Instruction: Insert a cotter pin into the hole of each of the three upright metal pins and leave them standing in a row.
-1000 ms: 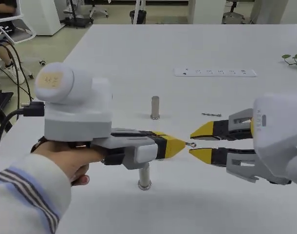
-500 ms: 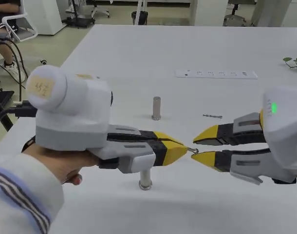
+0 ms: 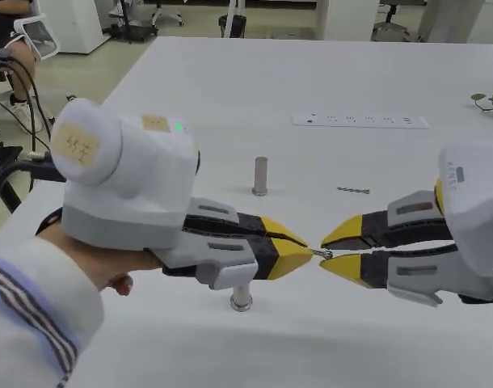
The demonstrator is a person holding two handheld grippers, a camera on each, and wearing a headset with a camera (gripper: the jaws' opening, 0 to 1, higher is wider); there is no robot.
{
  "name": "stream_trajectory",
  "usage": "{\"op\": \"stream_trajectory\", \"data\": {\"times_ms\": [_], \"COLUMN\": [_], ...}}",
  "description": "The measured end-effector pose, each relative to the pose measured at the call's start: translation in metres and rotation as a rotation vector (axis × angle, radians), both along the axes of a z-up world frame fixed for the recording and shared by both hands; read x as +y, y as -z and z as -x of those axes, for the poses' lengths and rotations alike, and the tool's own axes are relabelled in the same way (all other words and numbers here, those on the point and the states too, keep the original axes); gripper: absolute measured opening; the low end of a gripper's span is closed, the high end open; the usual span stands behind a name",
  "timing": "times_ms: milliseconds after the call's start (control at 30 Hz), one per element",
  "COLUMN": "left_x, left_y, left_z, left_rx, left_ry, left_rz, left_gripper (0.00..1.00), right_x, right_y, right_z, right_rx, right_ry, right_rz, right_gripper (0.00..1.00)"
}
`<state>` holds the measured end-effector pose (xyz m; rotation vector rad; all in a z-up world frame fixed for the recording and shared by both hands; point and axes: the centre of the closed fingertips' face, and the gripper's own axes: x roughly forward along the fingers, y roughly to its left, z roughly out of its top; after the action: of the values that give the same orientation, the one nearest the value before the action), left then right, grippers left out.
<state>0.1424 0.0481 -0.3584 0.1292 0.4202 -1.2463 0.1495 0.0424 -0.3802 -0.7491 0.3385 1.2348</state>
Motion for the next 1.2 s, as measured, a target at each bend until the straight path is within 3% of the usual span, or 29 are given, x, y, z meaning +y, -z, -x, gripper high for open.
{"op": "stream_trajectory", "data": {"times_ms": [100, 267, 500, 633, 733, 767, 867, 933, 1000, 1033, 1100, 1200], "left_x": [0.000, 0.000, 0.003, 0.003, 0.005, 0.005, 0.005, 0.006, 0.007, 0.007, 0.007, 0.008], "left_y": [0.001, 0.004, 0.013, 0.012, 0.018, 0.020, 0.022, 0.023, 0.025, 0.024, 0.022, 0.022], "left_z": [0.001, 0.003, 0.005, 0.006, 0.008, 0.009, 0.010, 0.009, 0.007, 0.006, 0.005, 0.003], "left_rx": [-0.015, -0.091, -0.133, -0.150, -0.191, -0.190, -0.226, -0.219, -0.168, -0.161, -0.195, -0.190], "left_ry": [0.018, 0.066, 0.098, 0.113, 0.147, 0.149, 0.171, 0.170, 0.139, 0.142, 0.150, 0.139], "left_rz": [-0.008, -0.045, -0.098, -0.087, -0.131, -0.135, -0.151, -0.155, -0.144, -0.135, -0.131, -0.127], "left_gripper": [0.00, 0.00, 0.00, 0.00, 0.00, 0.00, 0.00, 0.00, 0.00, 0.00, 0.00, 0.02], "right_x": [0.000, 0.000, 0.000, 0.002, 0.003, 0.003, 0.003, 0.003, 0.003, 0.003, 0.003, 0.005], "right_y": [0.002, 0.006, 0.010, 0.012, 0.013, 0.013, 0.015, 0.015, 0.014, 0.014, 0.014, 0.014], "right_z": [0.001, 0.005, 0.007, 0.013, 0.014, 0.015, 0.016, 0.016, 0.014, 0.013, 0.014, 0.015], "right_rx": [0.015, 0.034, 0.046, 0.066, 0.075, 0.079, 0.089, 0.095, 0.084, 0.084, 0.093, 0.114], "right_ry": [-0.010, -0.035, -0.052, -0.077, -0.090, -0.093, -0.104, -0.105, -0.098, -0.096, -0.093, -0.093], "right_rz": [0.004, 0.017, 0.037, 0.054, 0.054, 0.056, 0.061, 0.054, 0.045, 0.044, 0.038, 0.026], "right_gripper": [0.04, 0.00, 0.00, 0.00, 0.00, 0.00, 0.00, 0.00, 0.00, 0.00, 0.00, 0.00]}}
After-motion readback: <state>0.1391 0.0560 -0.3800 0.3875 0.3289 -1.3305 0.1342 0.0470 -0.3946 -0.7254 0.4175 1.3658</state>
